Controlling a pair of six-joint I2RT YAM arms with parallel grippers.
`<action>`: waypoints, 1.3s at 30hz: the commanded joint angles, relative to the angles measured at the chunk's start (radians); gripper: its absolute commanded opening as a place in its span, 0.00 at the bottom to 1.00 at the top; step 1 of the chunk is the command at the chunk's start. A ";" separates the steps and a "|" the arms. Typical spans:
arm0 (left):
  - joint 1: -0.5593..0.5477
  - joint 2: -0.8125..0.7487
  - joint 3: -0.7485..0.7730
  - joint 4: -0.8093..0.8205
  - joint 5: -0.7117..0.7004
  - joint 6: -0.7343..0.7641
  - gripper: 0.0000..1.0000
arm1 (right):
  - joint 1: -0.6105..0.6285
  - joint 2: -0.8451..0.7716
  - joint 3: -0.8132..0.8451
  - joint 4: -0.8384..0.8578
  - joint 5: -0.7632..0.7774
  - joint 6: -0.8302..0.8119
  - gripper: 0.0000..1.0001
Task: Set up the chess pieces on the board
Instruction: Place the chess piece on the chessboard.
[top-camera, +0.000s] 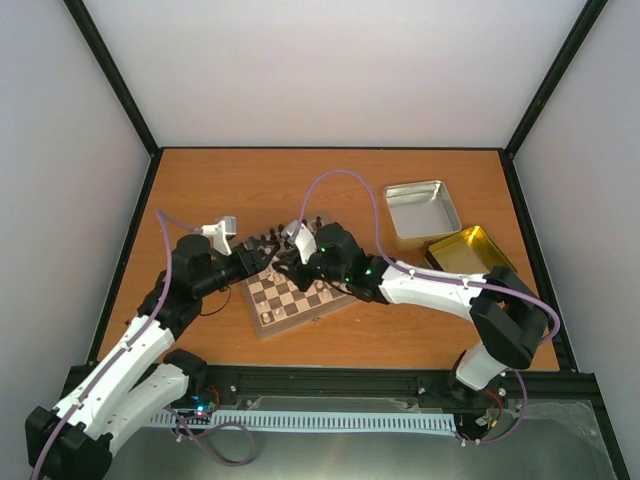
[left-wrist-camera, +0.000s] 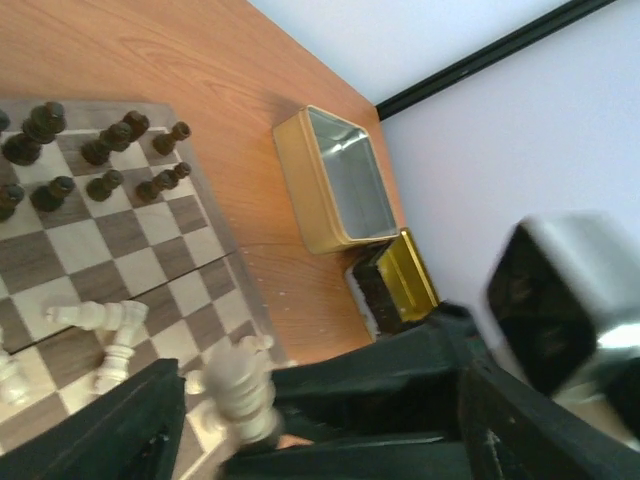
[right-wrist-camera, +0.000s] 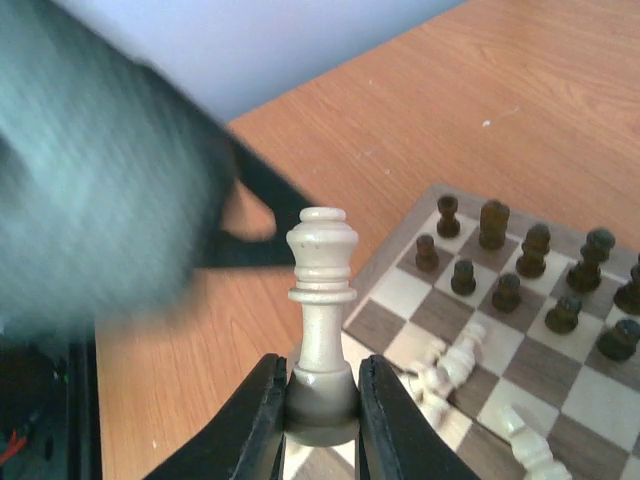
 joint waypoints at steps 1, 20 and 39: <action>0.004 0.003 0.141 -0.115 0.050 0.082 0.80 | 0.000 -0.077 -0.074 0.054 -0.002 -0.132 0.15; 0.005 0.108 0.227 -0.249 0.315 0.257 0.36 | 0.000 -0.242 -0.219 0.112 -0.036 -0.287 0.18; 0.005 0.139 0.202 -0.247 0.299 0.315 0.05 | 0.000 -0.212 -0.173 0.007 -0.072 -0.274 0.40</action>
